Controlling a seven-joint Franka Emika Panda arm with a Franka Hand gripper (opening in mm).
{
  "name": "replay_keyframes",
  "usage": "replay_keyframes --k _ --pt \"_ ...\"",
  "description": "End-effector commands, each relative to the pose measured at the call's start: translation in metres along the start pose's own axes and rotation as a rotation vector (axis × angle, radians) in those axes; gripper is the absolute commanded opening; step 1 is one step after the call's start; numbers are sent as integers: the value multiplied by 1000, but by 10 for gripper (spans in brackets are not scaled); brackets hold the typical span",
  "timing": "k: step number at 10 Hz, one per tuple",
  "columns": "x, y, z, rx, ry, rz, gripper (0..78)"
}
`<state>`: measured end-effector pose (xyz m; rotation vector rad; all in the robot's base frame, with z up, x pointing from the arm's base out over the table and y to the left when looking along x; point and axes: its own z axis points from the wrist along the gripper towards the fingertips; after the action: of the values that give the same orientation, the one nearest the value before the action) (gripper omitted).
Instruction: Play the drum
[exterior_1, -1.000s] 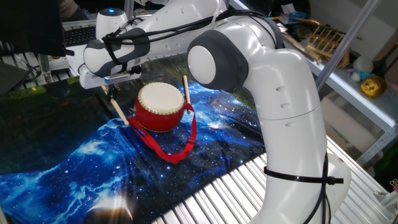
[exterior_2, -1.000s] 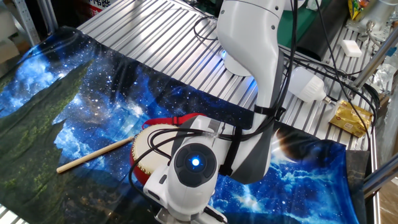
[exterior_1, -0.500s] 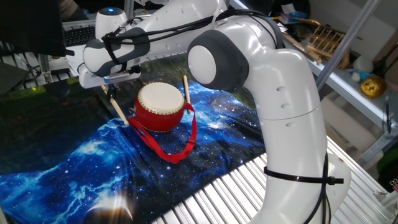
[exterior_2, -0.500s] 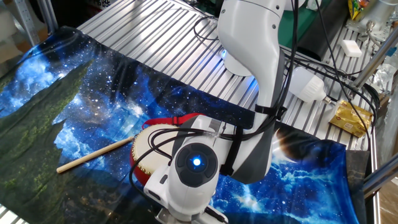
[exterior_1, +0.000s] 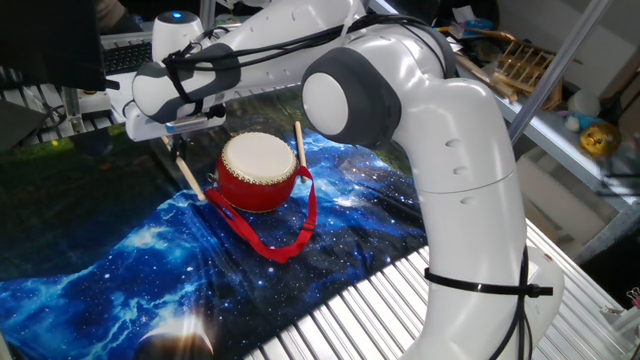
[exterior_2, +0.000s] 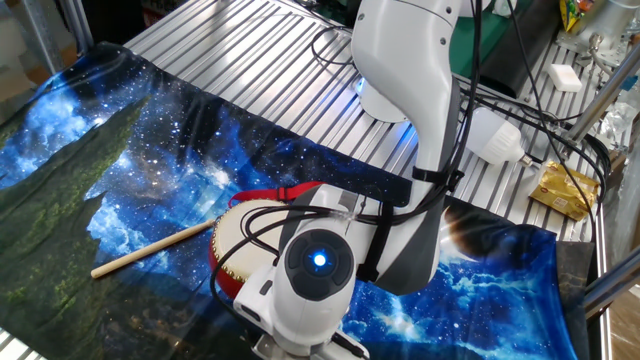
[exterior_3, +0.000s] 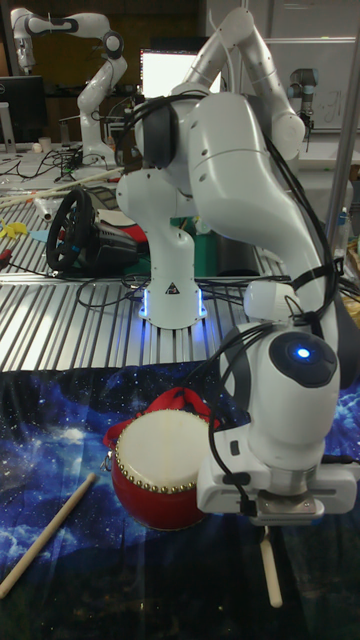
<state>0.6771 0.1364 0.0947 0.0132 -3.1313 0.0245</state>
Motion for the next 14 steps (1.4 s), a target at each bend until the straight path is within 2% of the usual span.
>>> replay_keyframes --k 1,9,14 --pt "2 9 -13 9 1 29 12" --pt "-1 9 -16 14 -3 35 12" --pt "-1 8 -15 13 2 -12 12"
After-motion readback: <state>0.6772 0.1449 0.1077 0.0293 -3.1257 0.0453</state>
